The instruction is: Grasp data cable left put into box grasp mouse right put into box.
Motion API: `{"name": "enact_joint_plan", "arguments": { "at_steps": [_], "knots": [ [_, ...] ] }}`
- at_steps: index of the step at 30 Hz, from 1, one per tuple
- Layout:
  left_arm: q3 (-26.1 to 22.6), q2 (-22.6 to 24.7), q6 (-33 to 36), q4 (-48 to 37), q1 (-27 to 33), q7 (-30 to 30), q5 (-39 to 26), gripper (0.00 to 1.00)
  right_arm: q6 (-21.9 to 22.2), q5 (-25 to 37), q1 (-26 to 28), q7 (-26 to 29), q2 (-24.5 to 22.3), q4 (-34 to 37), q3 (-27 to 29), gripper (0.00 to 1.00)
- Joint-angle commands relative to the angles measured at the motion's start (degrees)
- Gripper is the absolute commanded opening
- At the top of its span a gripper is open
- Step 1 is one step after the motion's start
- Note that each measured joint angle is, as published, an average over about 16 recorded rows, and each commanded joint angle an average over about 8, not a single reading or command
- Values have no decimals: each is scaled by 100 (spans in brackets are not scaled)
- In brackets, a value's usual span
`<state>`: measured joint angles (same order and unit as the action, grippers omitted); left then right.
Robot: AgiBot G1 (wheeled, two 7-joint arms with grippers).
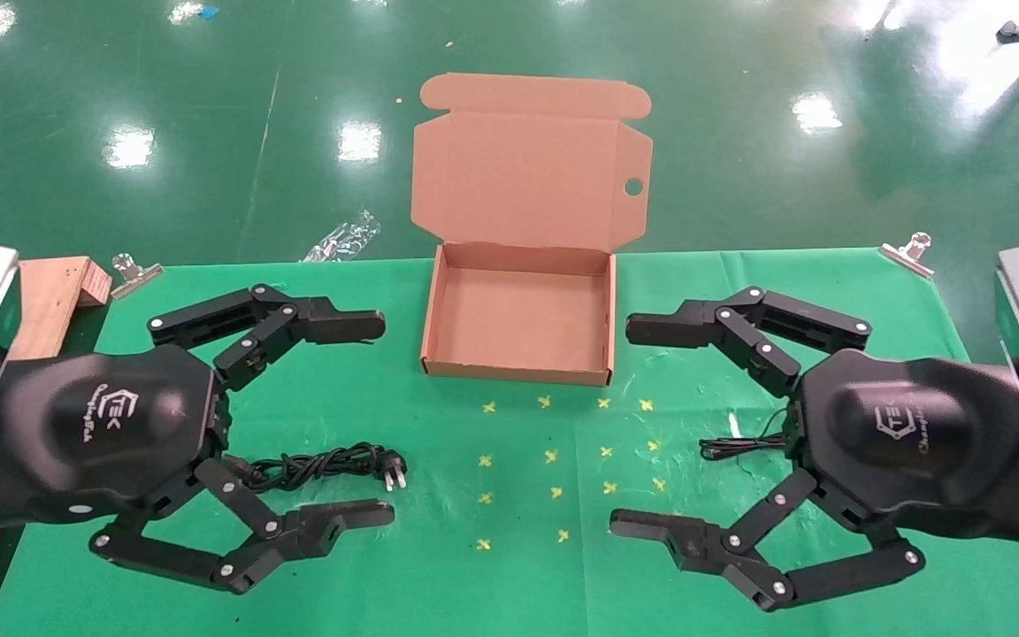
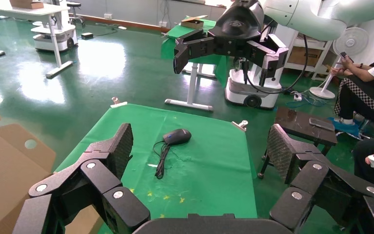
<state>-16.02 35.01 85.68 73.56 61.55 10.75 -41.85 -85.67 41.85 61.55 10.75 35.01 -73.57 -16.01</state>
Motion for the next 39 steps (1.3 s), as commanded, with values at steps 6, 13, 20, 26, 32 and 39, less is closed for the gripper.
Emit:
{"name": "enact_joint_plan", "arguments": {
  "at_steps": [6, 13, 20, 26, 32, 39],
  "knots": [
    [0, 0, 0, 0, 0, 0, 0, 100, 0, 0, 0, 0, 0, 0, 0, 100],
    [0, 0, 0, 0, 0, 0, 0, 100, 0, 0, 0, 0, 0, 0, 0, 100],
    [0, 0, 0, 0, 0, 0, 0, 100, 0, 0, 0, 0, 0, 0, 0, 100],
    [0, 0, 0, 0, 0, 0, 0, 100, 0, 0, 0, 0, 0, 0, 0, 100],
    [0, 0, 0, 0, 0, 0, 0, 100, 0, 0, 0, 0, 0, 0, 0, 100],
    [-3, -3, 1, 1, 0, -2, -9, 100, 0, 0, 0, 0, 0, 0, 0, 100]
  ]
}}
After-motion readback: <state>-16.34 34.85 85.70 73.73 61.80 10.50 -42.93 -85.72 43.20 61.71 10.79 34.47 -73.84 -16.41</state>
